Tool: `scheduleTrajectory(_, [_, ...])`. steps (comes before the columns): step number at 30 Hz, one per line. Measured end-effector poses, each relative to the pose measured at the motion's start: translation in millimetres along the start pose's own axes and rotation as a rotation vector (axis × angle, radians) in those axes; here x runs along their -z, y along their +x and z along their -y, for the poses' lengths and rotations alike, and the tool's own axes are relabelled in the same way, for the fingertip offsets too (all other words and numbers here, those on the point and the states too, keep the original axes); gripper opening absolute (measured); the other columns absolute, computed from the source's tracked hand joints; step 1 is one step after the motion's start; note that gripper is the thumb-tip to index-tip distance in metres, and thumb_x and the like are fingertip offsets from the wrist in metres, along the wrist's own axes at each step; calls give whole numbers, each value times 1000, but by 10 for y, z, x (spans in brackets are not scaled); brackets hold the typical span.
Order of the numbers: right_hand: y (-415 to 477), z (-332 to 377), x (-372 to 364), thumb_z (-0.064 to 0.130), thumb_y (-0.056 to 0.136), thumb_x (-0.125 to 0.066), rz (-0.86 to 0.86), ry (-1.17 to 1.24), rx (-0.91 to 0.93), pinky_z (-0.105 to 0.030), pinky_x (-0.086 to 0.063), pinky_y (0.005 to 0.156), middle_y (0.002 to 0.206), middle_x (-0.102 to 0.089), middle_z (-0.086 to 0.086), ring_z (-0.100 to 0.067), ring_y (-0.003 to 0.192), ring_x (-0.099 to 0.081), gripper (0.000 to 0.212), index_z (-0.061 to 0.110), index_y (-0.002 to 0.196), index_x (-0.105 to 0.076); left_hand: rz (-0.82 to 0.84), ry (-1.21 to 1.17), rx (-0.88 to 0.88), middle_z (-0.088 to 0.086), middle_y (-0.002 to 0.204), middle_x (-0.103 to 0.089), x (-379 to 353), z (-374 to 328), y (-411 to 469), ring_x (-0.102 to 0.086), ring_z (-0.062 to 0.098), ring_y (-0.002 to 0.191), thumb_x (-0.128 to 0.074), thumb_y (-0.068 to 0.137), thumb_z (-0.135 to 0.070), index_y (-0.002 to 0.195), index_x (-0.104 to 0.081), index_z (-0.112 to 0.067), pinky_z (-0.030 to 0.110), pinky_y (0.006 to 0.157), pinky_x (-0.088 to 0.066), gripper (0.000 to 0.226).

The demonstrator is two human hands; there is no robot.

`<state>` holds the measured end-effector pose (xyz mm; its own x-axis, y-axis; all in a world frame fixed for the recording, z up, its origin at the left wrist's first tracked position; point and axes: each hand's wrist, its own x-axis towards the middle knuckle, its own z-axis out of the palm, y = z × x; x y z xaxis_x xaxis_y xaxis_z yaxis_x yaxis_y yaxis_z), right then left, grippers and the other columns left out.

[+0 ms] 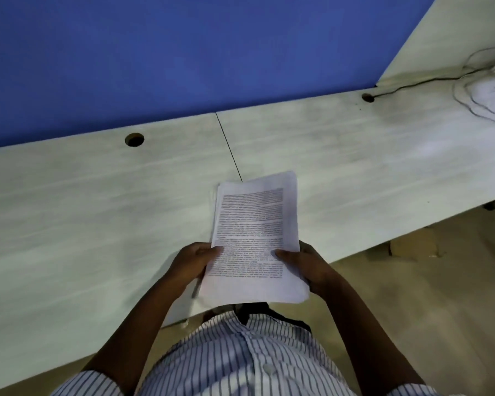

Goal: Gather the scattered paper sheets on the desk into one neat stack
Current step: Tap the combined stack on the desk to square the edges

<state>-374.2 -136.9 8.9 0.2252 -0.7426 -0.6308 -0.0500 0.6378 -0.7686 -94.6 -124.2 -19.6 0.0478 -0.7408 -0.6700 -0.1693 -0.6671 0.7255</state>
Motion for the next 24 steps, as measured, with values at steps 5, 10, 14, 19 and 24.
scheduleTrajectory(5, [137,601,-345,10,90,-69,175,-13,118,-47,-51,101,129,-67,-13,-33,116,-66,42,7,131,-61,105,-404,-32,11,119,-72,428,-404,-114,-69,30,110,-72,87,-46,120,-70,-14,45,103,-51,46])
scheduleTrajectory(10, [367,1267,-667,4,85,-72,256,-36,241,-49,-48,104,125,-69,-15,-36,116,-65,42,5,127,-65,142,-475,-235,10,127,-68,808,-921,-380,-65,31,117,-62,93,-8,132,-61,-11,39,97,-55,39])
scheduleTrajectory(14, [468,1642,-944,13,81,-80,198,-96,321,-45,-53,100,119,-73,-5,-28,111,-69,43,14,122,-68,95,-440,-309,9,123,-71,933,-1179,-587,-68,30,112,-74,79,-5,126,-65,-14,39,93,-56,48])
scheduleTrajectory(19, [407,1825,-1101,8,89,-71,217,-98,342,-47,-52,101,119,-73,-5,-28,110,-70,37,14,126,-66,-32,-563,-349,14,122,-70,1051,-1313,-744,-69,36,107,-66,90,-15,126,-65,-11,51,99,-51,37])
scheduleTrajectory(24, [299,1982,-1116,15,95,-65,436,74,203,-57,-44,107,132,-64,-16,-39,121,-61,42,12,135,-58,-11,-585,-400,17,126,-68,1255,-1363,-896,-67,39,111,-66,90,-6,132,-59,-10,54,98,-52,43])
